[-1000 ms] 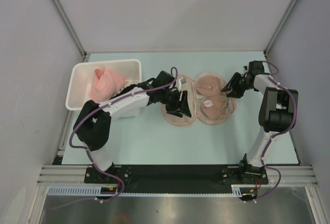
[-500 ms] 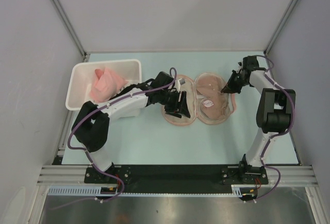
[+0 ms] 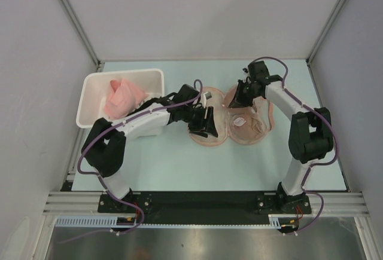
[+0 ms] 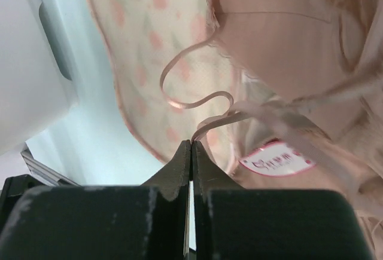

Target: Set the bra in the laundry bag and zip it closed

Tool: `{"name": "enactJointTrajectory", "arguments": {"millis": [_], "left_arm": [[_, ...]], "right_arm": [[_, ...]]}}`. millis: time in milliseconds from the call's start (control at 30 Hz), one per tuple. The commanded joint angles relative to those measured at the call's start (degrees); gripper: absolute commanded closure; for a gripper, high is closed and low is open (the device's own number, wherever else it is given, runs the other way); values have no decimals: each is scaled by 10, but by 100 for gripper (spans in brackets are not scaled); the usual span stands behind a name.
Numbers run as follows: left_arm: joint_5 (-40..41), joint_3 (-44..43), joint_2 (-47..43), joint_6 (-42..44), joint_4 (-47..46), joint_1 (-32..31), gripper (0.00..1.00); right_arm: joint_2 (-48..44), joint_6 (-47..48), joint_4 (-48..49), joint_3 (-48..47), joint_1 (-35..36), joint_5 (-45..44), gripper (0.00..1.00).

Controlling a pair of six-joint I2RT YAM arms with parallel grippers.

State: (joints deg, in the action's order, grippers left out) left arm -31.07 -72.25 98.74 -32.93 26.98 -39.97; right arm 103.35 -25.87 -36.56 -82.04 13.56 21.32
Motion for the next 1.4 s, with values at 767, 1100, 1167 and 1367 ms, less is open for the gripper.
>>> {"name": "enactJointTrajectory", "arguments": {"millis": [767, 1100, 1167, 1367], "left_arm": [[191, 33, -50, -7, 73, 29, 36], [340, -13, 28, 1, 107, 37, 26], [342, -31, 61, -10, 110, 46, 26], [380, -82, 111, -7, 95, 51, 35]], "right_arm": [[-79, 80, -108, 8, -78, 69, 27], [-112, 69, -86, 38, -173, 45, 26], [-119, 51, -78, 55, -173, 34, 26], [-167, 39, -54, 109, -173, 8, 26]]}}
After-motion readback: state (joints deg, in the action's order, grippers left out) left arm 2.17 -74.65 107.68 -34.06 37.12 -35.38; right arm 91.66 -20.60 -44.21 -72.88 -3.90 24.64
